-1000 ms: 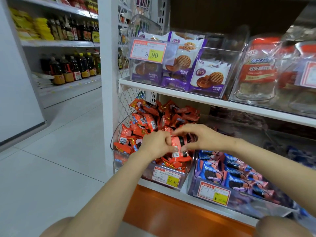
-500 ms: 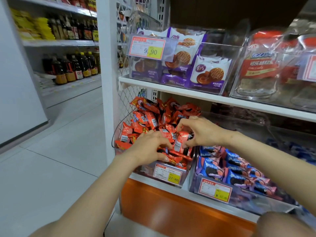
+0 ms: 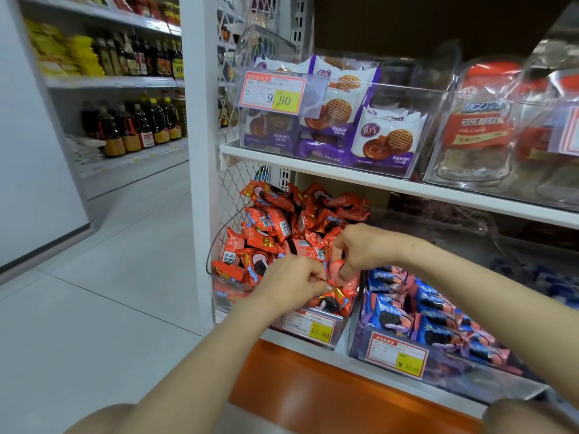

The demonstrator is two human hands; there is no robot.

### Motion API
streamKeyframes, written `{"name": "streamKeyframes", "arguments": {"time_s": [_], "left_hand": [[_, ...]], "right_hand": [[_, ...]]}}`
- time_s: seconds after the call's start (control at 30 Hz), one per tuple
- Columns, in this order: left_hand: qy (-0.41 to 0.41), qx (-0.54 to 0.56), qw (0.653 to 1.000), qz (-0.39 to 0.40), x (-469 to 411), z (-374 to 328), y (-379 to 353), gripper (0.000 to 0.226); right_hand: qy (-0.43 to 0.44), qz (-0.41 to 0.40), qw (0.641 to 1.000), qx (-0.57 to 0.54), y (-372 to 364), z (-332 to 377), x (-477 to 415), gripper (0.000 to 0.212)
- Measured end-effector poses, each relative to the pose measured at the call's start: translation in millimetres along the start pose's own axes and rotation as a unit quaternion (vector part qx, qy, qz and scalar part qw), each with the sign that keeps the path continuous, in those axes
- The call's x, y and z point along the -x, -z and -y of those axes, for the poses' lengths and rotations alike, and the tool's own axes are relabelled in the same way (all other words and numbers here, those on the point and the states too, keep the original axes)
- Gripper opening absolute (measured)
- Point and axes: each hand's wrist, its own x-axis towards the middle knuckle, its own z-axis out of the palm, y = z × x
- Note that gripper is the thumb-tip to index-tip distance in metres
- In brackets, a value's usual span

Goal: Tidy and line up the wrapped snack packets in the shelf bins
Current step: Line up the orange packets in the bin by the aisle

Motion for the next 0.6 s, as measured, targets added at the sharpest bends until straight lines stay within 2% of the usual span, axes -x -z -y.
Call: {"name": "streamKeyframes", "arguments": {"time_s": [0.2,0.27,0.33,0.37,0.43,0.5,0.6], "left_hand": [[0.045,0.049,0.998,0.005,4.0,5.7,15.5,0.027],[0.070,0.043,0.996,-0.016,4.7,18.1,29.7,0.028],[0.105,0.012,0.993,-0.059,6.1,32.7,39.3,0.026],[0.121,-0.021,0.989,-0.081,6.8,39.4,41.1,0.026],[0.142,-0.118,0.979,-0.083,7.1,48.5,39.5,0.041],[0.157,-0.202,0.966,-0.048,6.7,53.8,33.8,0.060],[0.191,-0.209,0.958,-0.030,6.2,59.6,27.2,0.075]], "right_hand": [[0.012,0.001,0.993,0.117,-0.4,3.4,7.6,0.042],[0.033,-0.035,0.997,0.053,9.9,-0.6,6.7,0.042],[0.103,-0.090,0.990,-0.027,8.3,2.5,-0.7,0.038],[0.136,-0.089,0.986,-0.046,3.8,7.5,-6.0,0.039],[0.162,-0.032,0.985,-0.055,-7.4,21.5,-15.5,0.047],[0.140,0.034,0.989,-0.027,-18.0,31.6,-27.2,0.056],[0.129,0.059,0.990,0.016,-27.4,34.5,-40.9,0.052]]}}
